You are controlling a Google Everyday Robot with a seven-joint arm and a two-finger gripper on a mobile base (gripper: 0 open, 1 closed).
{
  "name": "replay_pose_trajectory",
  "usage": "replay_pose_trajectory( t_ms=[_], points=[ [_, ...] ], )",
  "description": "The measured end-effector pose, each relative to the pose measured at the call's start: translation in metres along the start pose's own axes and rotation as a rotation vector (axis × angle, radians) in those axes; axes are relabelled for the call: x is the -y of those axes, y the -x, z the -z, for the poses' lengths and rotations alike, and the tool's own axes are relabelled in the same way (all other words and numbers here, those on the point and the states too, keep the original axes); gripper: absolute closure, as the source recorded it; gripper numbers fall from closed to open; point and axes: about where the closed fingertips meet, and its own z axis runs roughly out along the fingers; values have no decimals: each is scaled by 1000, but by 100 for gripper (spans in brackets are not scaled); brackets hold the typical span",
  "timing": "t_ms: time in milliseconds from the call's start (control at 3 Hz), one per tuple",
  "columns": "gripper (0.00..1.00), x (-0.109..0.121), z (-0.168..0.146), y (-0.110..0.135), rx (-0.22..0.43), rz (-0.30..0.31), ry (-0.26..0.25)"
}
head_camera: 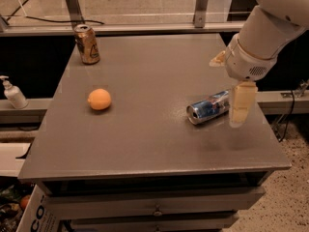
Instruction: Pick redbull can
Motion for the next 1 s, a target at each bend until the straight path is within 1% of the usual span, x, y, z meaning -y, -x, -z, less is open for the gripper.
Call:
replay_pose_trajectory(
  t_ms=[667, 1000],
  points=[
    [0, 0, -21, 3, -8, 17, 28],
    [0, 0, -29, 2, -12, 13, 42]
  ],
)
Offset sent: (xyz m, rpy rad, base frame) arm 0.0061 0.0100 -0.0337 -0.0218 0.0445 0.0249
